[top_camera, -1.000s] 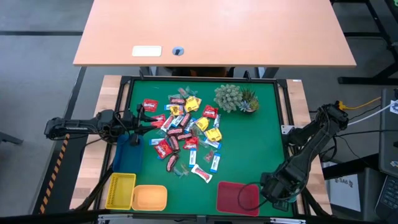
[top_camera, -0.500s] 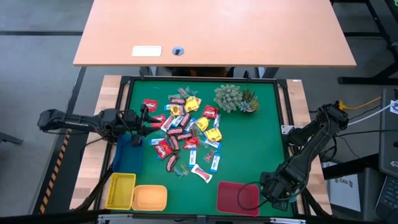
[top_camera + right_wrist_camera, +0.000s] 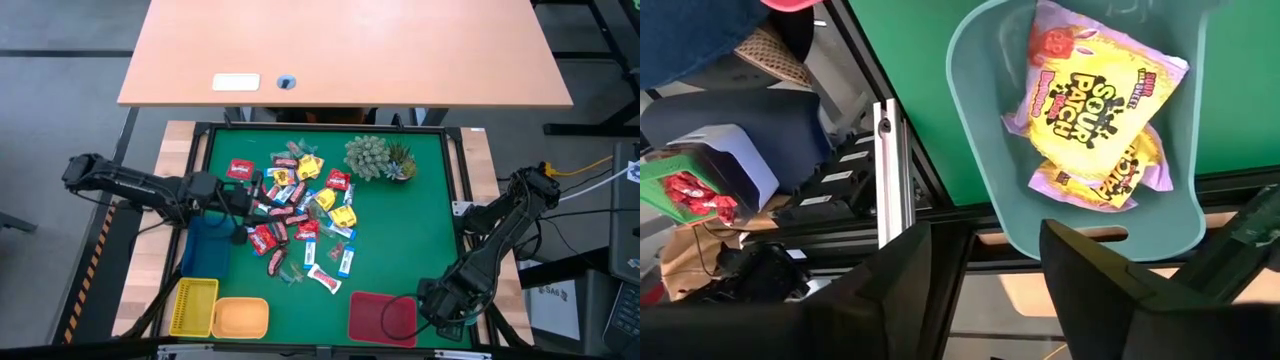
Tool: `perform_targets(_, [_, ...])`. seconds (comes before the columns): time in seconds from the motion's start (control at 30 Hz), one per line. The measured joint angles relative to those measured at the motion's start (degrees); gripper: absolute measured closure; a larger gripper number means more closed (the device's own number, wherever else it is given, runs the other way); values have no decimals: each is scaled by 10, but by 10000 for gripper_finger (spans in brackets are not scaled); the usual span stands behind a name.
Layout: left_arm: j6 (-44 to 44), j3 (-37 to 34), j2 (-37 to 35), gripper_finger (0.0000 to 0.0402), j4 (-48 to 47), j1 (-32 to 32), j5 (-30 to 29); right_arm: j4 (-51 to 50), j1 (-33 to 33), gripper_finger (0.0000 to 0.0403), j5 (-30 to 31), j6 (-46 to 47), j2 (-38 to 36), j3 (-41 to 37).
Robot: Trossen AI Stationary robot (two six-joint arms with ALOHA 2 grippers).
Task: Sort candy
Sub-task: Put the brown chocolate into the blue bin
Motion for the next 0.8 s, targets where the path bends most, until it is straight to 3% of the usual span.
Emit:
perform_targets(0.17, [-11,44,59,273,-27,0,0,2,0,216,2,4,0,0])
perform_targets(0.43, [-10,121,145,273,-229,2,0,56,0,216,85,4,0,0])
perform_targets(0.63, [66,146,203,273,-354,0,4,98,-14,216,166,4,0,0])
perform_targets(0.8, [111,147,237,273,-403,0,0,121,-54,217,180,4,0,0])
